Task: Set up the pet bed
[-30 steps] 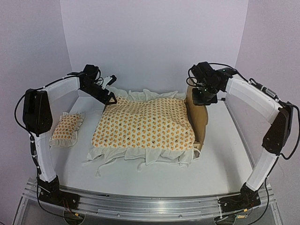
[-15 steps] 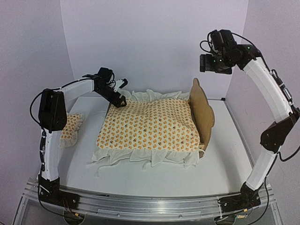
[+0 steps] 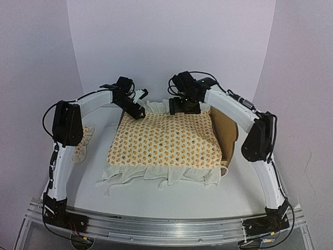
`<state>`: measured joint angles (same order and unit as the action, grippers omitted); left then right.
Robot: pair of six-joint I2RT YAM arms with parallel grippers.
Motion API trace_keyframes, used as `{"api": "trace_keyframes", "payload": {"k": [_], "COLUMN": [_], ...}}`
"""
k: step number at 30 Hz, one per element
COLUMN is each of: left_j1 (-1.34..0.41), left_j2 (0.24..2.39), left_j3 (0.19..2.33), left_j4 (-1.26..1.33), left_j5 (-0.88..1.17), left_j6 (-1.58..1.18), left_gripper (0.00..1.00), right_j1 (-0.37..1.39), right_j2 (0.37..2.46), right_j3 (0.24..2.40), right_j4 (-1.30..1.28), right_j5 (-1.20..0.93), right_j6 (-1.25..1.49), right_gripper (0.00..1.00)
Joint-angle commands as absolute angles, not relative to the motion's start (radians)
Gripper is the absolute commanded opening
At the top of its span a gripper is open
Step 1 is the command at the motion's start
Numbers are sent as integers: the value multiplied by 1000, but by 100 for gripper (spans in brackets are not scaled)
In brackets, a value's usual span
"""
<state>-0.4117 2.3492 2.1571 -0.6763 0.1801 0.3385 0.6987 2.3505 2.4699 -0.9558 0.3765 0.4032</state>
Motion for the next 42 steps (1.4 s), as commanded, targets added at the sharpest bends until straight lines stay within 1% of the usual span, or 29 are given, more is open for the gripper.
{"api": "trace_keyframes", "payload": {"k": [1, 5, 7, 9, 11, 12, 13, 14, 15, 16, 22, 28, 29, 30, 32, 34, 35, 36, 40, 42], "left_j1": [-410, -411, -411, -410, -411, -411, -411, -410, -410, -410, -410, -410, -410, -409, -404, -391, -385, -379, -365, -365], "left_j2": [2371, 2386, 2395, 2399, 2401, 2399, 2396, 2389, 2379, 2369, 2288, 2277, 2273, 2267, 2255, 2247, 2249, 2254, 2275, 2279], "left_j3": [2164, 2162, 2160, 2155, 2154, 2155, 2158, 2161, 2164, 2164, 2098, 2111, 2100, 2086, 2049, 2031, 2030, 2035, 2066, 2073], "left_j4": [-633, -640, -647, -653, -653, -646, -635, -620, -598, -565, -388, -375, -377, -376, -365, -355, -353, -353, -361, -363], "left_j5": [191, 212, 230, 242, 247, 249, 251, 251, 250, 249, 226, 212, 206, 196, 174, 158, 152, 148, 137, 137], "left_j6": [328, 323, 320, 317, 314, 312, 312, 314, 315, 322, 326, 307, 313, 321, 333, 338, 341, 344, 357, 358], "left_gripper": [72, 52, 38, 22, 4, 0, 0, 0, 0, 0, 0, 0, 0, 0, 0, 0, 0, 0, 0, 0], "right_j1": [621, 611, 609, 607, 603, 599, 594, 589, 583, 577, 550, 548, 548, 548, 548, 550, 549, 550, 576, 592], "right_j2": [2408, 2454, 2463, 2466, 2468, 2469, 2470, 2470, 2471, 2471, 2439, 2392, 2389, 2384, 2366, 2311, 2271, 2229, 2052, 1988], "right_j3": [2473, 2488, 2485, 2474, 2469, 2469, 2472, 2476, 2484, 2492, 2554, 2549, 2533, 2511, 2445, 2346, 2286, 2242, 2083, 2032], "right_j4": [-944, -925, -921, -915, -908, -901, -893, -886, -879, -872, -789, -710, -708, -707, -711, -713, -713, -712, -726, -776], "right_j5": [267, 223, 204, 196, 190, 189, 194, 200, 203, 202, 231, 234, 221, 207, 176, 200, 233, 262, 355, 379], "right_j6": [499, 473, 467, 453, 441, 439, 436, 428, 415, 393, 237, 155, 157, 159, 172, 207, 230, 247, 268, 271], "right_gripper": [85, 79, 73, 65, 51, 35, 17, 6, 2, 0, 0, 0, 3, 11, 36, 57, 60, 61, 62, 63]}}
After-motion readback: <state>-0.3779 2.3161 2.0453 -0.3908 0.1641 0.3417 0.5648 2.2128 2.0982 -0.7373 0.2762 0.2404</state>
